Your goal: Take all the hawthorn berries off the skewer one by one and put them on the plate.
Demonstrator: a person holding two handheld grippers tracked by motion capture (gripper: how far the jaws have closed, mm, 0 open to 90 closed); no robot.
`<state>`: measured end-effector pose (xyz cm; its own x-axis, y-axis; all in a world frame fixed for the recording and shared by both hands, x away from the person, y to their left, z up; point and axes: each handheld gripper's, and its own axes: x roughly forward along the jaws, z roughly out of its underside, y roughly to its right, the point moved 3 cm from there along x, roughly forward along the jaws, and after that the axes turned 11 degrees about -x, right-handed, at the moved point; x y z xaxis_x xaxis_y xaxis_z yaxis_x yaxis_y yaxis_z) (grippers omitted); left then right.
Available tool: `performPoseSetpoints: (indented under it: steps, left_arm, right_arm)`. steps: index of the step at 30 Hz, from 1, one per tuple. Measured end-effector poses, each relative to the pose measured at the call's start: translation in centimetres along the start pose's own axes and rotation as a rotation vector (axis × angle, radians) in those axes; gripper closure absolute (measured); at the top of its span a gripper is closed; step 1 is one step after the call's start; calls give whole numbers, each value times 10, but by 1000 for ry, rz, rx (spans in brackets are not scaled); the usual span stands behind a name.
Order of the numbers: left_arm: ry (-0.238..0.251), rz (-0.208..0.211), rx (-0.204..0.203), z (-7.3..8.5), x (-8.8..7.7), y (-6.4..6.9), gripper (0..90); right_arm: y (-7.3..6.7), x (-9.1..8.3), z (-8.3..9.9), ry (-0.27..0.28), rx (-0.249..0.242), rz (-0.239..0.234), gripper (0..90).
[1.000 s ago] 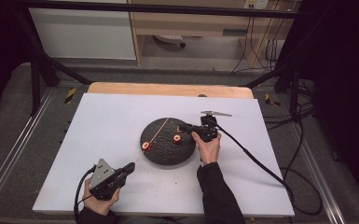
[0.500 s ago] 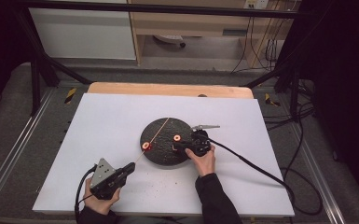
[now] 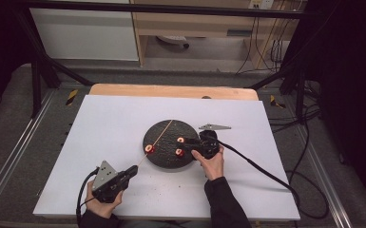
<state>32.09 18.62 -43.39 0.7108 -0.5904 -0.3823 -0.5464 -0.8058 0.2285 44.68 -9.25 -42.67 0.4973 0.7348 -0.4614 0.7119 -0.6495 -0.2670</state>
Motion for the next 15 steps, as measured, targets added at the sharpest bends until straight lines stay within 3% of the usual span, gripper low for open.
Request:
performPoseSetpoints:
  steps: [3,7,11,15]
  left_arm:
    - [-1,0,1,0,0,0,884]
    - [-2,-1,2,0,0,0,883]
    - [-2,-2,2,0,1,1,883]
    - [-2,-2,3,0,1,1,883]
  right_arm:
    - [-5,-8,-6,49,-16,-6,265]
    - [-13,-14,-11,74,-61,-14,138]
    - [-22,-15,-11,70,-95,-19,67]
    - [-32,-14,-12,65,-115,-30,59]
